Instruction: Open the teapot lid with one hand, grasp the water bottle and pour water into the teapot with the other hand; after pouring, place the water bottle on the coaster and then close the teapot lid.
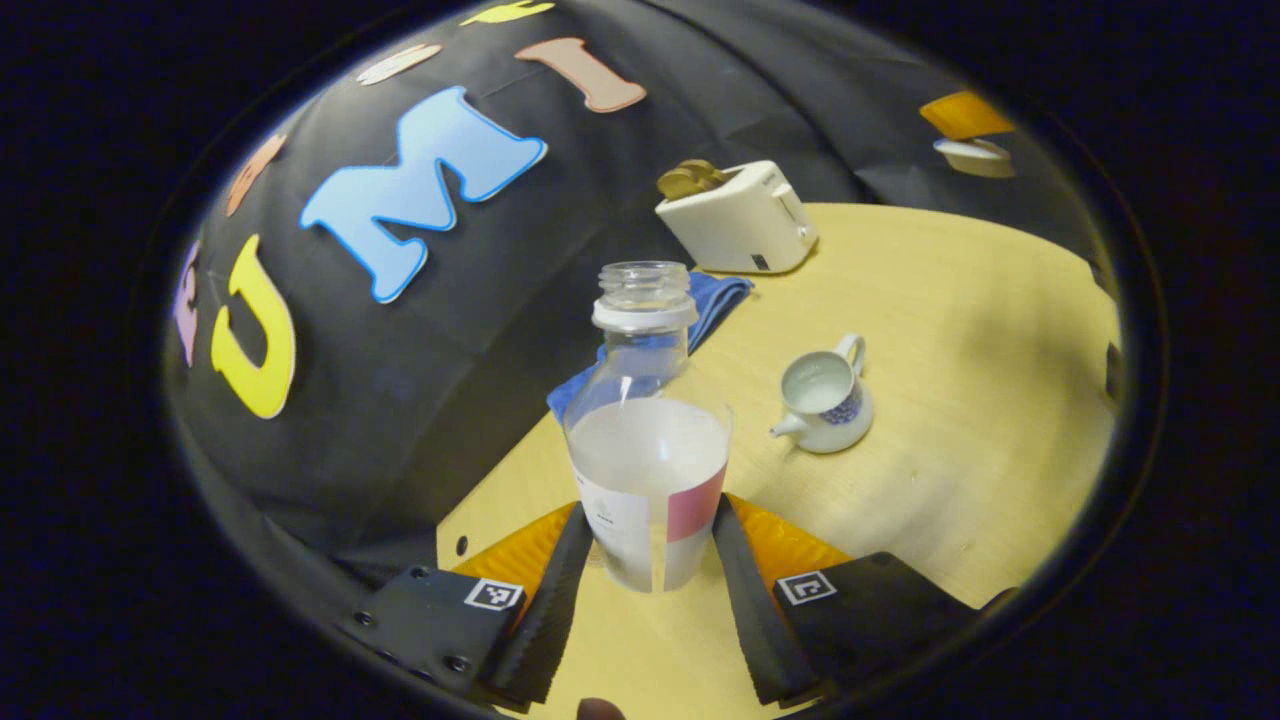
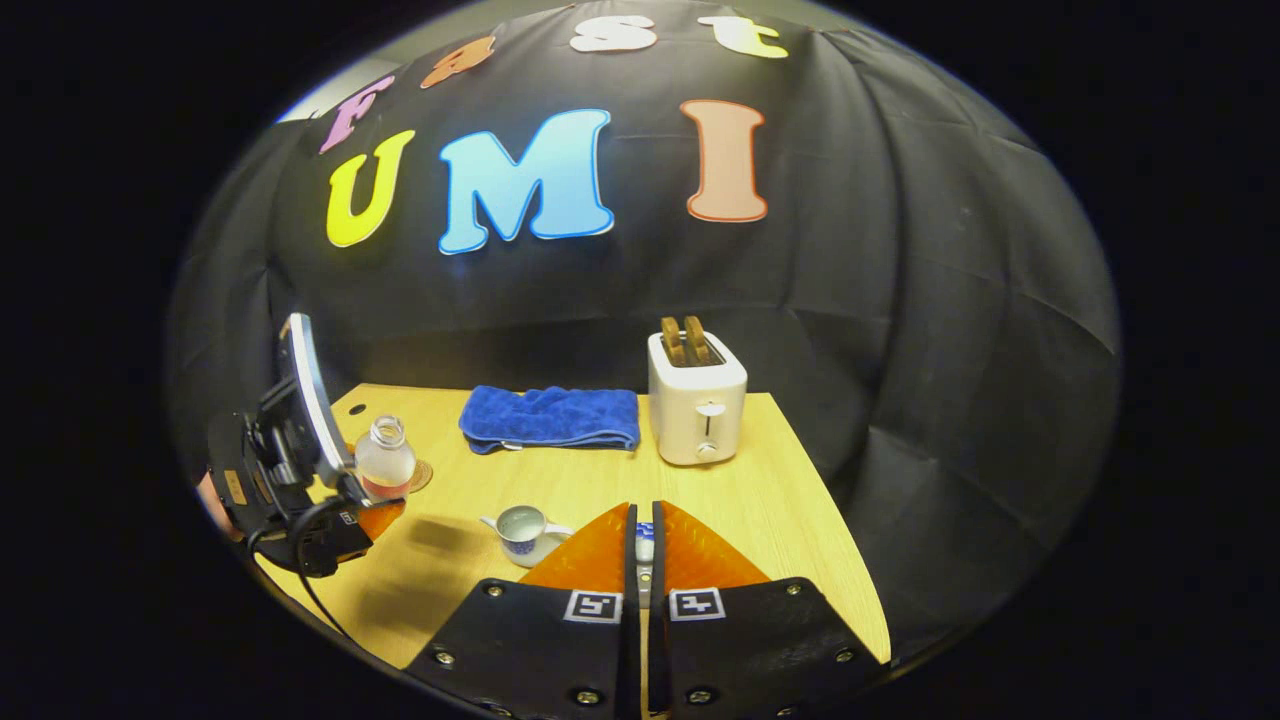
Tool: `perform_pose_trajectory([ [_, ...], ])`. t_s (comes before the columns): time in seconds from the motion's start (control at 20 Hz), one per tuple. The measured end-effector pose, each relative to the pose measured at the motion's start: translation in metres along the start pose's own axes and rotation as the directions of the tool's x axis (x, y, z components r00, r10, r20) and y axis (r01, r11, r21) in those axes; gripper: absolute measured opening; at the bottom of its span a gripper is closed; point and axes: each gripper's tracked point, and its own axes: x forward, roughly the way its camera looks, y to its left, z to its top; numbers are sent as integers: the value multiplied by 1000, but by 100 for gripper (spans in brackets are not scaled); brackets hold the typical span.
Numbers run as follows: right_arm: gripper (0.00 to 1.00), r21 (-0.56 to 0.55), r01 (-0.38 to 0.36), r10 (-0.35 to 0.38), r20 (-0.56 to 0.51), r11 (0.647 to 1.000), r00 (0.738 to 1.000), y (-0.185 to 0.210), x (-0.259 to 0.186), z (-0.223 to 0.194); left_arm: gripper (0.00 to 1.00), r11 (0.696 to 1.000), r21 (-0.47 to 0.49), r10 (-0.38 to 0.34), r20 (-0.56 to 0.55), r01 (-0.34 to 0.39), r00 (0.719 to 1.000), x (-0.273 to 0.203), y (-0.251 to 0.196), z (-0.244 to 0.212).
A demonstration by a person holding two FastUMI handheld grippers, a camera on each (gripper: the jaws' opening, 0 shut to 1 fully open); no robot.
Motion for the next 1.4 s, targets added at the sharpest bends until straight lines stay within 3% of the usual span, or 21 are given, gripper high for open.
perform_pose_trajectory([
  [0.35, 3, -63, -89, 89, -8, 994, 996, 58, 35, 4, 84, 958, -280, 86, 61, -65, 994, -36, 42, -17],
  [0.8, 3, -115, -166, 164, -29, 979, 986, 108, 61, 3, 84, 891, -432, 191, 80, -139, 978, -60, 90, -44],
  [1.2, 3, -161, -148, 140, -62, 976, 988, 106, 53, -1, 84, 809, -567, 272, 125, -156, 954, 13, 130, -58],
  [1.4, 3, -159, -123, 109, -91, 980, 990, 96, 44, -12, 84, 784, -611, 248, 145, -110, 958, 57, 134, -63],
])
